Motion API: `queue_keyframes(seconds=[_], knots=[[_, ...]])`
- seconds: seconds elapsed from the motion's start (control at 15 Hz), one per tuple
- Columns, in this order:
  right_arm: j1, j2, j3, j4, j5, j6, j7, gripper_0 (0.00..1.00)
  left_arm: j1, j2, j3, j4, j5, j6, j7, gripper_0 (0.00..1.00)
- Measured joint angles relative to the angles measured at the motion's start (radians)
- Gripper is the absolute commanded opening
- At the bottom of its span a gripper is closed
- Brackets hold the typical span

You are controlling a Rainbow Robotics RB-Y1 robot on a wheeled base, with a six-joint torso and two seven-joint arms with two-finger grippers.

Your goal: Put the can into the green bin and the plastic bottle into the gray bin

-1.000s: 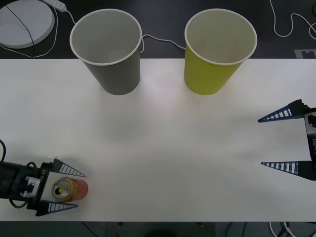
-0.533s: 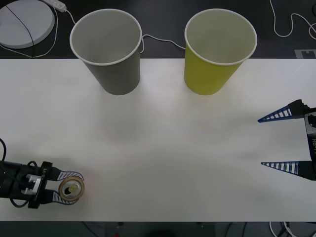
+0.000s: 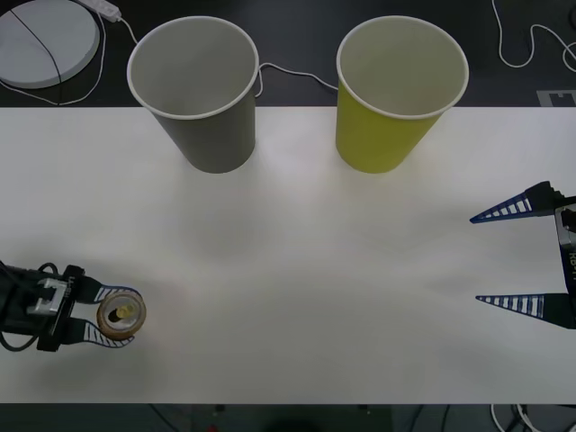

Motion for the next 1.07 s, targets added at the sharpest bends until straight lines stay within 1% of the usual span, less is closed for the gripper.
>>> queue_keyframes(seconds=[0.27,0.53,0.67,0.8,1.07], knots=[[0.000,0.000,0.000,0.000,0.000,0.000,0.000,1.00,0.000,0.004,0.104,-0.117,-0.116,0.002,0.198,0.00],[0.000,0.000,0.000,0.000,0.000,0.000,0.000,1.00,0.001,0.005,0.212,-0.284,-0.264,0.022,0.437,0.00],[0.000,0.000,0.000,0.000,0.000,0.000,0.000,1.00,0.000,0.005,0.239,-0.372,-0.330,0.054,0.550,0.00],[0.000,0.000,0.000,0.000,0.000,0.000,0.000,1.00,0.000,0.005,0.255,-0.485,-0.396,0.088,0.692,0.00],[0.000,0.000,0.000,0.000,0.000,0.000,0.000,1.00,0.000,0.006,0.258,-0.688,-0.485,0.095,0.925,0.00]])
